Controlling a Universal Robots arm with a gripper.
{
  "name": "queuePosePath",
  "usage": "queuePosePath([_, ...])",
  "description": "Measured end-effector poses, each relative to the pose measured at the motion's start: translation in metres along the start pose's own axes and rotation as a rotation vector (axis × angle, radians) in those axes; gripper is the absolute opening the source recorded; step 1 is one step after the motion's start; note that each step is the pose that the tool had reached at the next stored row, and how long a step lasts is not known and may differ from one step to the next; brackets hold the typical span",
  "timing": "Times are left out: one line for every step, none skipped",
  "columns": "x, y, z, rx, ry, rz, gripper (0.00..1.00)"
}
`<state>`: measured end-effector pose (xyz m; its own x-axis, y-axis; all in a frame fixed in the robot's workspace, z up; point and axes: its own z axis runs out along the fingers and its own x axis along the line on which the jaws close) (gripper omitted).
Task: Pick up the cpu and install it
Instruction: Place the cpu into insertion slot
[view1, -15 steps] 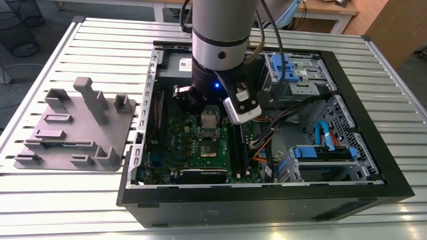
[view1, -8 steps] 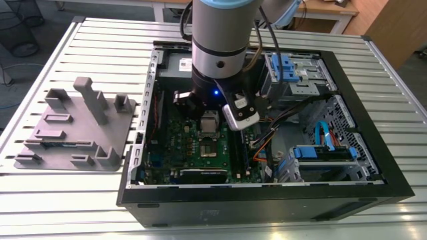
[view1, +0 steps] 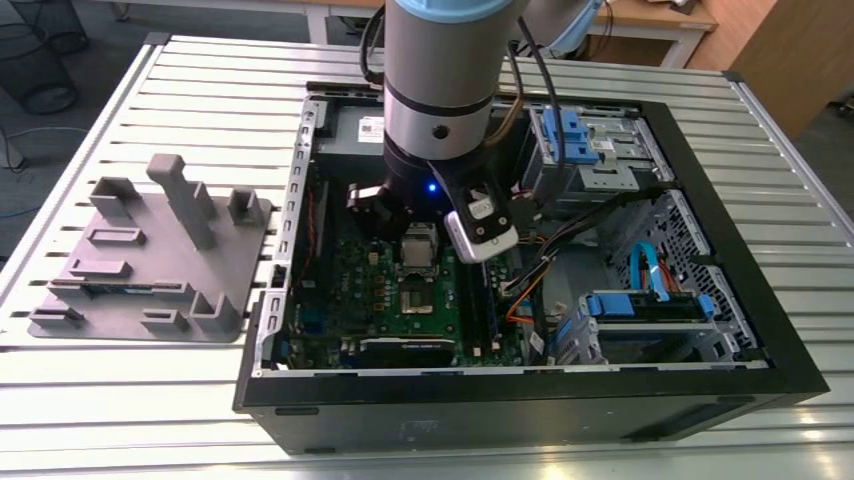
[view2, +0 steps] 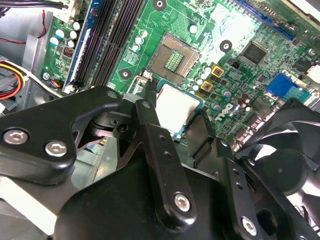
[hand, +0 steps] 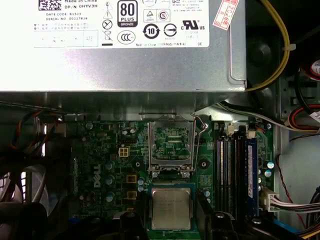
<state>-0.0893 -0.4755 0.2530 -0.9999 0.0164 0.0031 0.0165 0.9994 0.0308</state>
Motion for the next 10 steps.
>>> queuePosePath([0.0,0.0,0.0003,-0.0002,-0.0001,0.0,0.47])
queuePosePath([0.0,0.0,0.0007,-0.0002,-0.0001,0.0,0.47])
queuePosePath([0.0,0.0,0.001,0.0,0.0,0.0,0.47])
queuePosePath([0.0,0.0,0.0014,0.0,0.0,0.0,0.47])
queuePosePath([0.0,0.0,0.0019,-0.0001,0.0,0.0,0.47])
queuePosePath([0.0,-0.0001,0.0023,-0.0001,0.0,0.0,0.47])
queuePosePath([0.0,-0.0001,0.0028,0.0,0.0,0.0,0.47])
queuePosePath([0.0,-0.0001,0.0034,0.0001,0.0,0.0,0.47])
queuePosePath([0.0,-0.0001,0.0044,0.0,0.0,0.0,0.47])
queuePosePath([0.0,-0.0002,0.0053,0.0001,0.0001,0.0,0.47])
